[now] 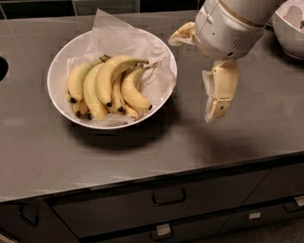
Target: Pick banana from white bowl
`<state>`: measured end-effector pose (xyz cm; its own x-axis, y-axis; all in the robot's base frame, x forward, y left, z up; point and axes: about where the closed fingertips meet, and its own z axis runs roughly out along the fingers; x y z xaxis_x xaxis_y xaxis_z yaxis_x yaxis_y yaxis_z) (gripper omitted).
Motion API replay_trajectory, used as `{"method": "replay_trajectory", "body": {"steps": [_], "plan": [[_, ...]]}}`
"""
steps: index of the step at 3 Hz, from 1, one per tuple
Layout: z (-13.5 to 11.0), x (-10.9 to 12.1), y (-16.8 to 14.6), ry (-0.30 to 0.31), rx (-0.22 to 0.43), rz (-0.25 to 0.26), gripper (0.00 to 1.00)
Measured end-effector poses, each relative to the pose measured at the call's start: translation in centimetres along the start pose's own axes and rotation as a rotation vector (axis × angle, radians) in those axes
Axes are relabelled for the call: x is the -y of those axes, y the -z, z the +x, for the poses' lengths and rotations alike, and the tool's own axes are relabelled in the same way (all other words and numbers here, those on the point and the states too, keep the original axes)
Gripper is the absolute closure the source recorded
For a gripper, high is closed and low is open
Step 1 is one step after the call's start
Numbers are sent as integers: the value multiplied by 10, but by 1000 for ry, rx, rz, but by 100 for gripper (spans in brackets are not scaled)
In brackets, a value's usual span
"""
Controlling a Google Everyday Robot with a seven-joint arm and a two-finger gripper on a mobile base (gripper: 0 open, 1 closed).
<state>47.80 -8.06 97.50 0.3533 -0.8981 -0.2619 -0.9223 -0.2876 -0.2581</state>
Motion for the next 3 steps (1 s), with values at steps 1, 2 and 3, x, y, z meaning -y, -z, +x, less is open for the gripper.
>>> {"method": "replay_trajectory", "body": {"steps": [1, 2, 3], "plan": [[0, 0, 0, 0, 0, 1, 0], [-13, 9, -4, 55, 1, -6, 0], [-33, 30, -11, 150, -7, -39, 0]]}}
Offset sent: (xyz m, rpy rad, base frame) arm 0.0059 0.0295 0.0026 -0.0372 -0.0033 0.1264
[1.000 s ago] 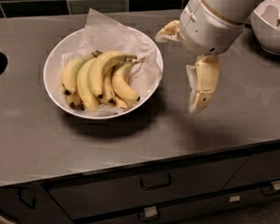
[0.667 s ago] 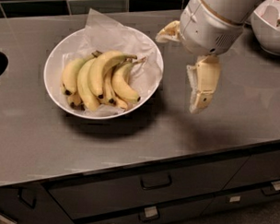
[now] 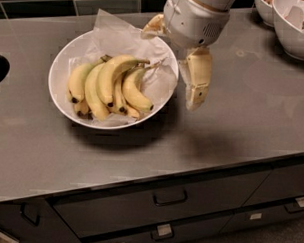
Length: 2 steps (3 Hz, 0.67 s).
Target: Pick banana from white bowl
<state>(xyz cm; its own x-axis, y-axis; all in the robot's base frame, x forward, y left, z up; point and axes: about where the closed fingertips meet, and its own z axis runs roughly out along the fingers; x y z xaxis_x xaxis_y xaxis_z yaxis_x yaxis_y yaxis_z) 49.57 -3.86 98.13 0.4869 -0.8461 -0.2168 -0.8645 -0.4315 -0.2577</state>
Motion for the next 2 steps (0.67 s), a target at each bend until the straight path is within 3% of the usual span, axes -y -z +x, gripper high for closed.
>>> {"method": "replay_trajectory", "body": {"steps": [2], "plan": [[-38, 44, -24, 190, 13, -57, 0]]}}
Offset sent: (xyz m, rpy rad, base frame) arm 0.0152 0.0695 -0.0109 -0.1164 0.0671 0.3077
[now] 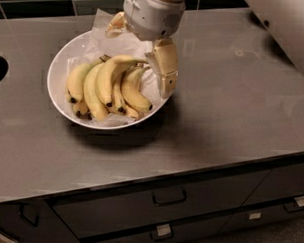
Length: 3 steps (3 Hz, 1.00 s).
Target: Pick banana from white bowl
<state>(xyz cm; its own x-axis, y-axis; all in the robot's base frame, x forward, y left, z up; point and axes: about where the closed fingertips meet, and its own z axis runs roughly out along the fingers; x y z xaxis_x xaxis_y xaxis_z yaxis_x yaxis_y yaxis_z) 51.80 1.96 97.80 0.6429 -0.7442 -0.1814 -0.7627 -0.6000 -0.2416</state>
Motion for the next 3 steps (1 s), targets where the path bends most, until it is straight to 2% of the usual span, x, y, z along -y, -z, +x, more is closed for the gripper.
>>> {"method": "replay_trajectory", "body": {"steps": [2, 3], "plan": [[-11, 26, -30, 91, 14, -50, 0], [-13, 34, -47, 114, 20, -84, 0]]}}
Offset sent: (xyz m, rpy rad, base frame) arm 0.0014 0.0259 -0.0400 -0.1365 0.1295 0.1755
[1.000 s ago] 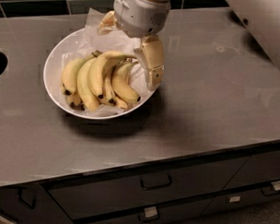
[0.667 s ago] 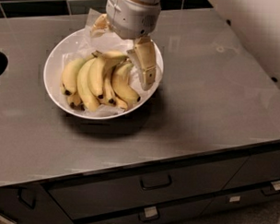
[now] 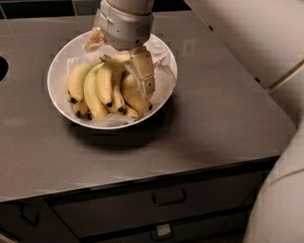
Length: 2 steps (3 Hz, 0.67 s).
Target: Pick banana from white bowl
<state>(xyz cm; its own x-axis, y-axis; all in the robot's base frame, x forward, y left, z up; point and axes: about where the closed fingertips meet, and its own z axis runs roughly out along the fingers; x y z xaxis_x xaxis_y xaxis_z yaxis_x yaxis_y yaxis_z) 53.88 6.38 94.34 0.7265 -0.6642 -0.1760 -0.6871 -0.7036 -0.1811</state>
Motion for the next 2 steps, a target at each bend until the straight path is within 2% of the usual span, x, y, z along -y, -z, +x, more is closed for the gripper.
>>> {"method": "replay_trajectory", "body": {"steps": [1, 2], "plan": [[-2, 13, -15, 21, -7, -27, 0], [0, 21, -27, 26, -13, -50, 6]]}}
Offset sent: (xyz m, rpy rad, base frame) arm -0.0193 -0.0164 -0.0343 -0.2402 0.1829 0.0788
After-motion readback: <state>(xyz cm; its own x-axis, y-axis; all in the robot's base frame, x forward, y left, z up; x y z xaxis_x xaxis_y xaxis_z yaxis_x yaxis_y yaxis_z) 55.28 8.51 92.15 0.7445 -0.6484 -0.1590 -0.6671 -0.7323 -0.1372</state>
